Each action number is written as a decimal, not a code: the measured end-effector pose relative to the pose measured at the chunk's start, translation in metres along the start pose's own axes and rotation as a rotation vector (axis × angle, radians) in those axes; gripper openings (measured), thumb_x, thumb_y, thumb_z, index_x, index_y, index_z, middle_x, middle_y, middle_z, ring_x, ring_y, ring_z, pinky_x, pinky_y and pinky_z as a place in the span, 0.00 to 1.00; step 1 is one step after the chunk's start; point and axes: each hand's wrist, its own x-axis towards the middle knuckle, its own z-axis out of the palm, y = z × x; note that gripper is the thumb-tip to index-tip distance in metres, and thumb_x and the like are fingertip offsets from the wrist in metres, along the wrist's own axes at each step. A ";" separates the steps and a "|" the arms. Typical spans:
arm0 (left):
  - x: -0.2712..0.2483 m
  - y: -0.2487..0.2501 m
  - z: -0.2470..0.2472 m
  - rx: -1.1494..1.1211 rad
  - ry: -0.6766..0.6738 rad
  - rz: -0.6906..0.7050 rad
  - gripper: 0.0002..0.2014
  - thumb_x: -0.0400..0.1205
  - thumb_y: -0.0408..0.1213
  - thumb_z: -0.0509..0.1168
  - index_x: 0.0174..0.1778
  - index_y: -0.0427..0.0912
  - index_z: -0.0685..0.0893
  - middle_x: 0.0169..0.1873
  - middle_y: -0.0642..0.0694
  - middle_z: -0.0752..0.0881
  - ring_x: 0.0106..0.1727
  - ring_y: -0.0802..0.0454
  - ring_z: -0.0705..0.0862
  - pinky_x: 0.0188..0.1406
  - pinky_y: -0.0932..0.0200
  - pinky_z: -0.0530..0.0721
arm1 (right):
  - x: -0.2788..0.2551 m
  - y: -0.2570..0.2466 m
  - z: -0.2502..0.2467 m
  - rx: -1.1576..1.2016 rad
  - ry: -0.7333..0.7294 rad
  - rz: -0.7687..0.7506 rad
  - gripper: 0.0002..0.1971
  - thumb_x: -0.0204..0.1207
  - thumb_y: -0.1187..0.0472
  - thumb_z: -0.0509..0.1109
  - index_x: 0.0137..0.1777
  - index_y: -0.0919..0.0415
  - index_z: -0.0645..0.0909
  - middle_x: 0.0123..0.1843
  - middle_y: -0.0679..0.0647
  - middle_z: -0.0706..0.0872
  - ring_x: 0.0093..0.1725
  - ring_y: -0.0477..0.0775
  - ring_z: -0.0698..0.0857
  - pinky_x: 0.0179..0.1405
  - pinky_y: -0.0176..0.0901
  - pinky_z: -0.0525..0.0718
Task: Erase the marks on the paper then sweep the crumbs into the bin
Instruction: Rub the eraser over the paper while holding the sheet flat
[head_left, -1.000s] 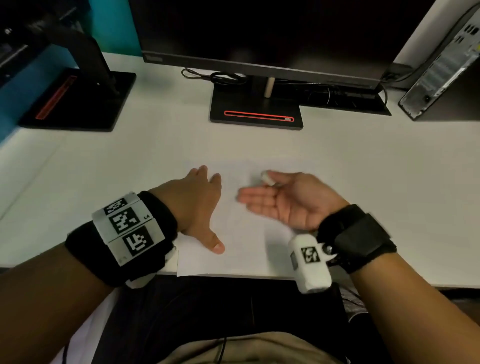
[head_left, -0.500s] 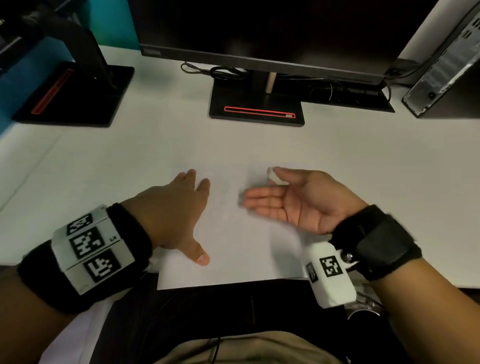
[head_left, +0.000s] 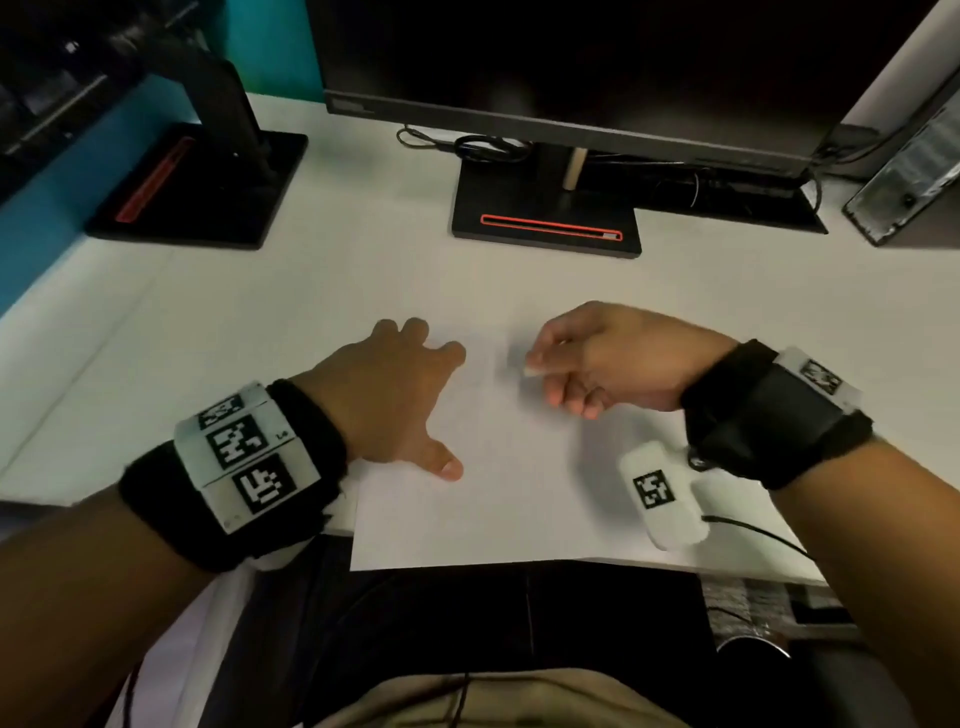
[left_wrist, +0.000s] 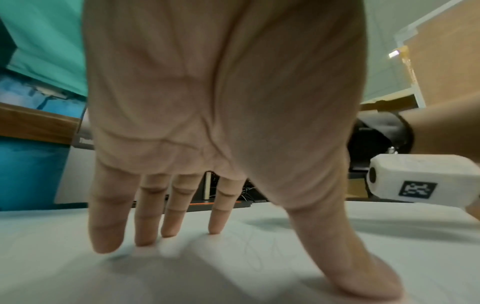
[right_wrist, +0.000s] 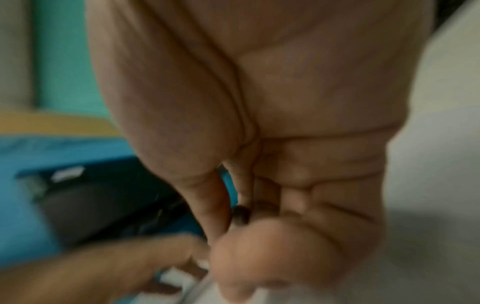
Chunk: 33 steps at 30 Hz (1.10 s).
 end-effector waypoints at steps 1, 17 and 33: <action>0.002 0.000 0.000 0.006 0.002 -0.006 0.50 0.65 0.71 0.75 0.77 0.48 0.65 0.67 0.45 0.68 0.68 0.43 0.68 0.61 0.42 0.82 | 0.005 -0.008 0.009 -0.215 -0.049 -0.001 0.11 0.86 0.58 0.70 0.47 0.65 0.85 0.34 0.56 0.88 0.28 0.52 0.82 0.28 0.42 0.84; 0.010 -0.004 0.004 0.039 -0.040 -0.031 0.56 0.65 0.74 0.73 0.82 0.44 0.62 0.76 0.41 0.60 0.76 0.37 0.61 0.64 0.40 0.82 | 0.049 -0.030 0.015 -0.611 0.035 -0.030 0.18 0.84 0.53 0.67 0.39 0.65 0.87 0.33 0.56 0.87 0.28 0.53 0.77 0.31 0.43 0.81; 0.011 -0.003 0.005 0.079 -0.042 -0.037 0.59 0.65 0.75 0.72 0.84 0.44 0.59 0.77 0.40 0.59 0.77 0.36 0.61 0.62 0.40 0.84 | 0.043 -0.031 0.015 -0.712 0.051 -0.071 0.18 0.84 0.52 0.67 0.40 0.65 0.88 0.36 0.58 0.90 0.27 0.51 0.80 0.33 0.43 0.81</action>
